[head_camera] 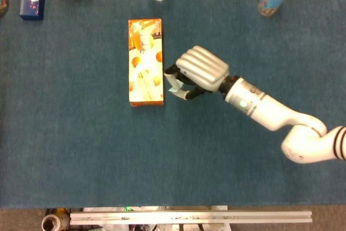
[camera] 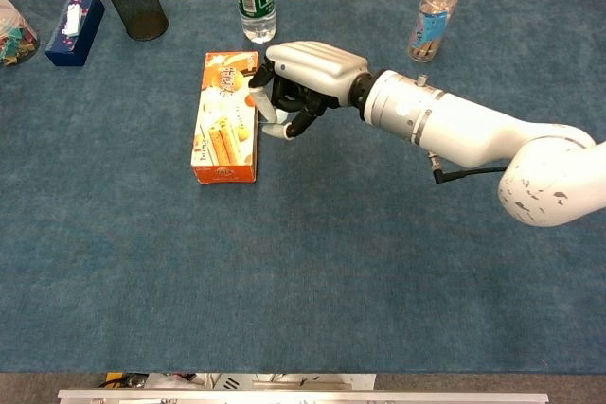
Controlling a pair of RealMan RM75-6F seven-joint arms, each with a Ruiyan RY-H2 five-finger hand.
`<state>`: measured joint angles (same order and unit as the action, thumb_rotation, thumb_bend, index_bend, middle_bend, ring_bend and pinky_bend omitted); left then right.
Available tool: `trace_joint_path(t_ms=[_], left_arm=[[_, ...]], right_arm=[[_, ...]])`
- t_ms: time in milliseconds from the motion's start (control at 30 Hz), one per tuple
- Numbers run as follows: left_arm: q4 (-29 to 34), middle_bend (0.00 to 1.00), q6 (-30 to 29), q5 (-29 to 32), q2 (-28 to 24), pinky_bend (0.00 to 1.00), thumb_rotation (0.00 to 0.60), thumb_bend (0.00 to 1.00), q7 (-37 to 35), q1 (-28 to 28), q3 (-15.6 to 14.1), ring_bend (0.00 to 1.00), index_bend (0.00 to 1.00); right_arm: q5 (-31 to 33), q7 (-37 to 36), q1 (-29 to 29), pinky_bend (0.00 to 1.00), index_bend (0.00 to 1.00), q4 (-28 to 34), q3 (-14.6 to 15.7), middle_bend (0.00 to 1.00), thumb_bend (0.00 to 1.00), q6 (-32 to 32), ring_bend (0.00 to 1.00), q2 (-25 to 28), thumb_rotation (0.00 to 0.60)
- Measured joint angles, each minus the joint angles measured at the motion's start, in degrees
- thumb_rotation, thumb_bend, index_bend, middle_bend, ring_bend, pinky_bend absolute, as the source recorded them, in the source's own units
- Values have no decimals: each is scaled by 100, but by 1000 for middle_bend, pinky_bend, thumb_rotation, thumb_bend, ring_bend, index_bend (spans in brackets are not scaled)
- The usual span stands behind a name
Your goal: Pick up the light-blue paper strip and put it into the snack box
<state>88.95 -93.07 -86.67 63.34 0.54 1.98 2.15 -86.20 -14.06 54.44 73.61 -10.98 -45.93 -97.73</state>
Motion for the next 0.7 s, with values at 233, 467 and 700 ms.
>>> trace_joint_path(t_ms=[233, 467, 700], left_arm=[[38, 246, -60, -14, -48, 141, 600, 264, -47, 58, -22, 212, 169], [75, 246, -111, -6, -87, 141, 600, 264, -14, 105, -22, 212, 170], [112, 246, -100, 37, -92, 141, 600, 264, 52, 125, -18, 212, 170]], right_arm=[[17, -556, 243, 1000, 697, -466, -61, 1000, 276, 77, 1000, -381, 600], [68, -1233, 501, 1000, 697, -993, -123, 1000, 276, 242, 1000, -696, 600], [18, -1811, 774, 1000, 697, -1613, -135, 1000, 275, 340, 1000, -1058, 600]])
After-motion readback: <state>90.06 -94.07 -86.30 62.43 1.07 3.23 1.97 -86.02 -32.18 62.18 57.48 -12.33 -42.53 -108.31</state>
